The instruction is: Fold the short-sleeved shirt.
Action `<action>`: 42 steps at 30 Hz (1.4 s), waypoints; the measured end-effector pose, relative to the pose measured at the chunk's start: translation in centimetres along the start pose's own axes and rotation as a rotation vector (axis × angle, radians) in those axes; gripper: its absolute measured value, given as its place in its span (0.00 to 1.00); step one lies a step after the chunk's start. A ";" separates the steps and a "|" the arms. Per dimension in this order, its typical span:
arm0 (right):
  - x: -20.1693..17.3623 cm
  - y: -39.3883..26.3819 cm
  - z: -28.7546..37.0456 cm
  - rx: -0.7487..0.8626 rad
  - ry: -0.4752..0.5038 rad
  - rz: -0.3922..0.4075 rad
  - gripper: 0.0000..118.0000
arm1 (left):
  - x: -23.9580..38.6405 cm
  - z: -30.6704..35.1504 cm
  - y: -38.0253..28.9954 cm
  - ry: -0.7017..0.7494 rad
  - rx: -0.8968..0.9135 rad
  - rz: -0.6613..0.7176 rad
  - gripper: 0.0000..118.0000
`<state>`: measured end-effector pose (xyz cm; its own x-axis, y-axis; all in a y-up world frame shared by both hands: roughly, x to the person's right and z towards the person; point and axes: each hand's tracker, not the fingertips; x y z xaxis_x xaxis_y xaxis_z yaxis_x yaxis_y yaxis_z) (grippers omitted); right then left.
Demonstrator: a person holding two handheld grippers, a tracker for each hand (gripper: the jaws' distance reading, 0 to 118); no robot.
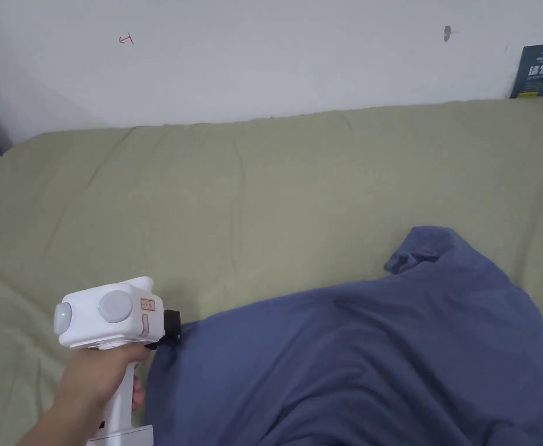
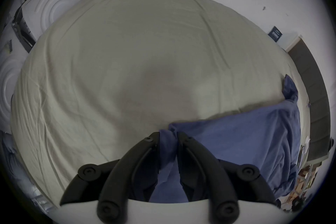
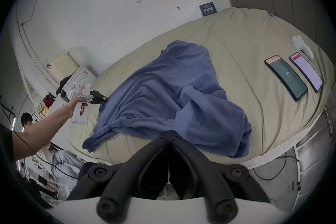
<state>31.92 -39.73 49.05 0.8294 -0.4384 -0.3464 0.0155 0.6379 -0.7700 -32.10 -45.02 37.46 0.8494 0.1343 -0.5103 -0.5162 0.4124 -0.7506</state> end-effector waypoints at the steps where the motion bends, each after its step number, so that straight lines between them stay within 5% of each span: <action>1: 0.0 0.2 0.0 0.001 -0.003 0.008 0.00 | 0.6 0.5 -0.1 -0.007 0.017 -0.016 0.13; 5: 0.5 2.4 -0.8 0.002 -0.015 0.054 0.00 | 0.8 1.9 -0.5 -0.036 0.052 -0.032 0.12; 9: 0.6 8.1 -3.5 0.013 -0.020 0.186 0.00 | 0.6 3.7 -0.9 -0.054 0.110 -0.054 0.13; 16: 2.2 21.9 -15.6 -0.042 -0.103 0.353 0.05 | 0.8 6.6 -2.8 -0.149 0.190 -0.021 0.10; 17: 3.0 23.8 -17.8 -0.046 -0.097 0.334 0.25 | 1.2 7.0 -3.0 -0.149 0.194 -0.025 0.10; 19: 4.7 26.5 -22.0 -0.108 -0.109 0.248 0.89 | 1.4 7.0 -3.2 -0.155 0.197 -0.023 0.09; 20: 4.9 27.3 -23.7 -0.100 -0.142 0.272 0.99 | 1.3 7.0 -3.3 -0.159 0.206 -0.012 0.09; 23: 5.8 29.2 -28.5 -0.143 -0.272 0.318 0.99 | 1.5 7.0 -3.3 -0.177 0.204 -0.006 0.09; 27: 5.9 29.5 -32.4 -0.142 -0.293 0.348 1.00 | 1.7 6.8 -3.4 -0.163 0.205 -0.028 0.09; 31: 5.6 28.9 -35.6 -0.249 -0.319 0.475 0.97 | 1.4 6.2 -3.1 -0.174 0.191 -0.008 0.09; 33: 5.3 28.0 -35.7 -0.311 -0.318 0.496 0.61 | 1.3 6.0 -3.0 -0.162 0.187 -0.010 0.09; 37: 4.6 27.2 -34.1 -0.307 -0.192 0.446 0.05 | 1.4 5.8 -3.1 -0.191 0.179 -0.043 0.09; 42: 2.5 27.1 -30.3 -0.229 -0.164 0.492 0.04 | 2.3 6.3 -3.3 -0.195 0.211 -0.034 0.05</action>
<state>17.55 -42.72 11.08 0.7847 -0.0086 -0.6198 -0.5009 0.5803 -0.6422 -27.74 -40.36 41.37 0.8814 0.2796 -0.3807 -0.4703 0.5953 -0.6515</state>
